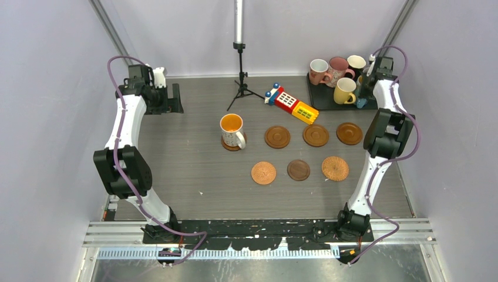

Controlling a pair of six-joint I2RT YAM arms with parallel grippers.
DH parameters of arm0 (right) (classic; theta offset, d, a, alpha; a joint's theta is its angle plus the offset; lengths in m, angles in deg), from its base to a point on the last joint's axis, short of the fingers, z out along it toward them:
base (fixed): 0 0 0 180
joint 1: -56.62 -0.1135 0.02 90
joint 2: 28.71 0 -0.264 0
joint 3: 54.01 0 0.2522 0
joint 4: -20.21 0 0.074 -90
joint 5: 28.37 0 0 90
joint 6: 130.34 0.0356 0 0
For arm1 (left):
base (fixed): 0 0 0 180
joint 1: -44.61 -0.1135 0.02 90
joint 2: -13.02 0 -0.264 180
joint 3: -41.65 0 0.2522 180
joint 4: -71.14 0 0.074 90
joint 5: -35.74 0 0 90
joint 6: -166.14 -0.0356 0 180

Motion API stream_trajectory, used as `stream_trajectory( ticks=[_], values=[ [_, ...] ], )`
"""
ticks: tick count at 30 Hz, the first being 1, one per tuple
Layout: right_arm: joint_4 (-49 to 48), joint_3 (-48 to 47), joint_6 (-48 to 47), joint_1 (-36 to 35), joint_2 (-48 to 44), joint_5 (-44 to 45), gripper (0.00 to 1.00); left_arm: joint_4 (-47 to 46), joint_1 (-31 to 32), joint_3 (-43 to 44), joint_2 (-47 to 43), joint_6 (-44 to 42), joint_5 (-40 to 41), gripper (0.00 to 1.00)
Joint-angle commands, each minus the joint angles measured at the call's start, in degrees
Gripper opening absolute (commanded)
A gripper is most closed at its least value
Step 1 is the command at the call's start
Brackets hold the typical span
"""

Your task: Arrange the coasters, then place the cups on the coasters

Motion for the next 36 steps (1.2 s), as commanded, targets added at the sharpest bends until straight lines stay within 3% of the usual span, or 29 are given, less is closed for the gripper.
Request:
stream_trajectory(
  ticks=[1,24,36],
  values=[
    [-11.6,1.4,1.6,1.1,-7.5,-0.4,0.00,-0.6,-0.2,0.5,-0.3,0.2,-1.4,1.00],
    [-17.7,3.5,1.8,2.1,-13.3,-6.4,0.00,-3.2,-0.3,-0.7,-0.2,2.4,-2.6,1.00],
    [-16.3,1.9,1.9,2.1,-18.4,-8.4,0.00,-5.5,-0.3,-2.5,-0.8,3.1,-3.6,1.00]
  ],
)
